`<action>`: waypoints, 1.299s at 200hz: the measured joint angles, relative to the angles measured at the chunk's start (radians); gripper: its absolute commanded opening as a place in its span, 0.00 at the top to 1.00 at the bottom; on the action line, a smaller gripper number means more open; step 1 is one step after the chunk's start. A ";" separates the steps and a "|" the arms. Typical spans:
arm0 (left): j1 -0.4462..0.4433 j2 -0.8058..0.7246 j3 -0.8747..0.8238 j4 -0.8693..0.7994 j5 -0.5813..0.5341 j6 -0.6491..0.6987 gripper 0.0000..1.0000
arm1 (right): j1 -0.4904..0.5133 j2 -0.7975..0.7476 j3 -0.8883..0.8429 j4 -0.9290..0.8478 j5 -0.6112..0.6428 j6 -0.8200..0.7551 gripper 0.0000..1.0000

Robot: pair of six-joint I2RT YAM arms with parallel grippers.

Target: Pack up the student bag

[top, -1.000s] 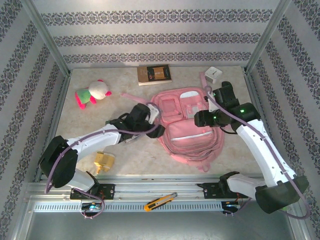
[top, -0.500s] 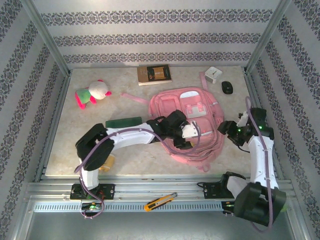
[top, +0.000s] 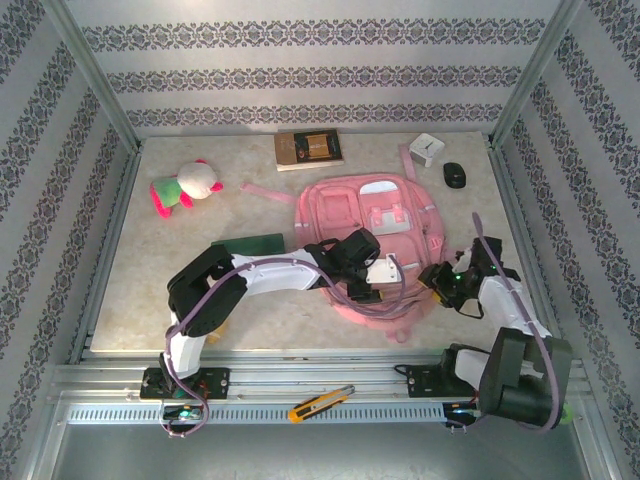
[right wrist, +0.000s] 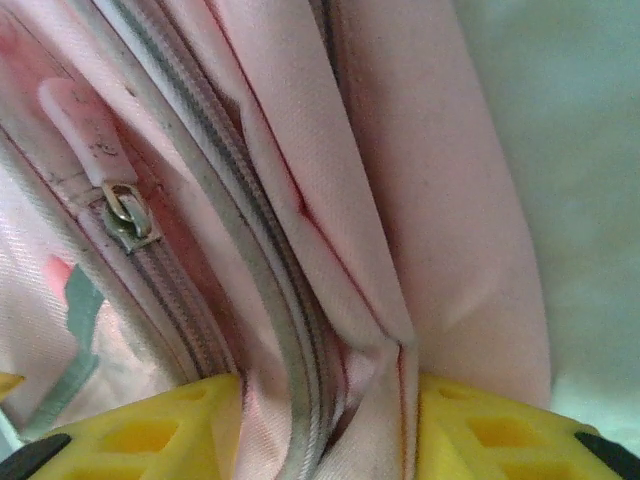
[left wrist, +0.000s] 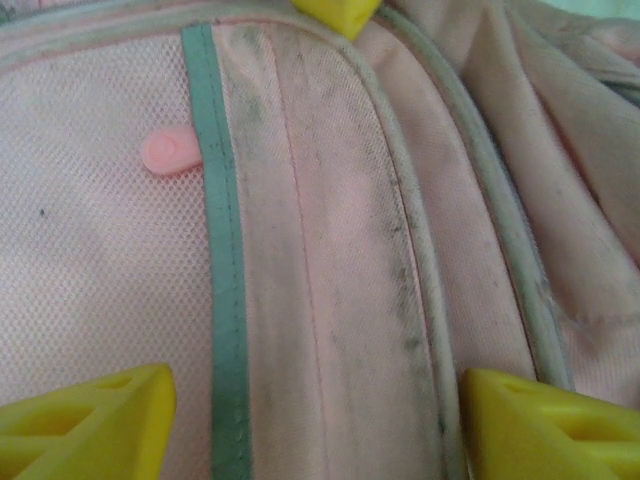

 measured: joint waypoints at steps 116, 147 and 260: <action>0.050 -0.166 -0.096 -0.012 0.048 -0.023 0.11 | 0.077 -0.264 0.156 -0.176 -0.058 0.157 0.49; 0.026 -0.071 -0.031 0.028 0.043 -0.028 0.10 | 0.037 -0.205 0.205 -0.240 -0.071 0.085 0.49; 0.032 -0.023 -0.018 0.092 -0.016 -0.042 0.96 | -0.042 -0.135 0.257 -0.237 -0.089 -0.049 0.49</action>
